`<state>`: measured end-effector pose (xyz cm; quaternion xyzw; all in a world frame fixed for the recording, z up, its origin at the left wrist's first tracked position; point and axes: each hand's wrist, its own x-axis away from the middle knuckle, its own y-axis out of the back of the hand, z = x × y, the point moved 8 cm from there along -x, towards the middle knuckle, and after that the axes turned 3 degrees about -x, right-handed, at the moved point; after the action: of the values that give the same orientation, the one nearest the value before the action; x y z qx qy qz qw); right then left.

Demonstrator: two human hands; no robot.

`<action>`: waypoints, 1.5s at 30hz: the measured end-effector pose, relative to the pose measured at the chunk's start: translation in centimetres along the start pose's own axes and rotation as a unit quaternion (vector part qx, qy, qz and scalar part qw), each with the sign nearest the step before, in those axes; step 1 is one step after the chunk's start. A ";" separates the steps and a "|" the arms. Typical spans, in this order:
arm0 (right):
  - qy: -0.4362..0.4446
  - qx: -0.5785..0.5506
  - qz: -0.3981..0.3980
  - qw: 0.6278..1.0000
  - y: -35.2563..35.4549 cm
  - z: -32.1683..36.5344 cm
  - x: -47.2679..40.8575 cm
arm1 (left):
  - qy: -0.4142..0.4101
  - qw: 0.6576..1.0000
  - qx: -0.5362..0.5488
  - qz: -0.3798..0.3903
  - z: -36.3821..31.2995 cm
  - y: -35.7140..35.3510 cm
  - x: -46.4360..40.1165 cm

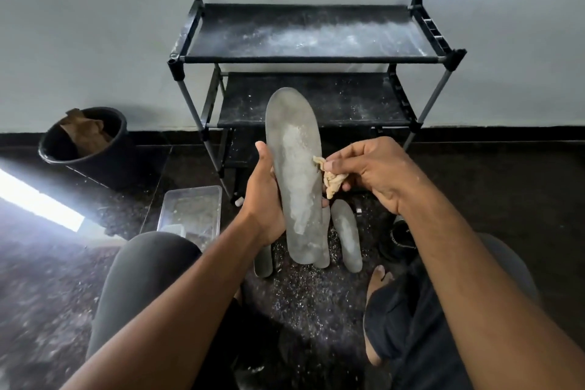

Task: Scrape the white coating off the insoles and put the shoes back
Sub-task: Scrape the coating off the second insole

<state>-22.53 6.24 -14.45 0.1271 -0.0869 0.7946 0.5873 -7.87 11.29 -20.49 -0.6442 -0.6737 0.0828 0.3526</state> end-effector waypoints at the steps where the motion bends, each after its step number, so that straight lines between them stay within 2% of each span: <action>1: 0.028 0.000 -0.018 0.999 0.3 0.4 -0.2 | 0.001 1.000 0.004 0.002 -0.1 -0.1 -0.3; 4: 0.127 0.026 -0.074 0.989 1.0 1.6 -0.1 | -0.004 1.000 -0.010 0.011 -0.7 -0.4 -1.2; 7: 0.200 0.093 -0.078 0.972 0.8 1.9 0.3 | -0.015 0.999 -0.021 0.023 -1.4 -0.7 -2.1; 13: 0.188 0.161 0.018 0.969 -2.2 0.5 1.0 | -0.023 0.999 0.023 0.025 -3.3 -0.2 -4.1; 17: 0.222 0.210 0.005 0.952 -4.1 0.4 1.5 | -0.016 0.999 0.025 0.014 -3.7 -0.5 -4.7; 20: 0.285 0.270 -0.055 0.918 -5.1 0.9 2.2 | 0.003 0.999 0.043 0.024 -3.9 -1.4 -4.4; 24: 0.296 0.268 -0.026 0.916 -6.5 0.7 3.3 | -0.021 0.999 0.037 0.013 -5.2 -0.7 -4.0; 26: 0.312 0.256 -0.030 0.914 -6.7 1.0 3.8 | -0.028 0.998 0.050 0.028 -5.6 -0.5 -3.8; 31: 0.369 0.217 -0.112 0.897 -6.3 2.2 4.0 | 0.016 0.992 0.054 0.109 -4.8 -0.8 -3.3; 34: 0.387 0.252 -0.087 0.883 -7.4 1.9 3.5 | 0.031 0.994 0.047 0.088 -4.2 -0.2 -3.6; 37: 0.400 0.357 -0.043 0.843 -8.8 1.4 3.5 | 0.021 0.997 0.049 0.056 -4.6 0.6 -4.1; 39: 0.397 0.391 -0.015 0.830 -9.2 1.1 3.5 | 0.025 0.997 0.064 0.040 -4.7 1.1 -4.3; 42: 0.394 0.379 -0.009 0.837 -9.0 1.0 2.7 | 0.043 0.996 0.076 0.033 -4.4 1.1 -4.2; 45: 0.385 0.297 -0.033 0.873 -7.8 1.3 1.8 | 0.041 0.996 0.069 0.040 -4.1 0.9 -4.2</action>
<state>-15.43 9.83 -12.78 -0.0178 0.3905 0.7490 0.5349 -5.08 6.16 -19.50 -0.6478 -0.6249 0.1171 0.4198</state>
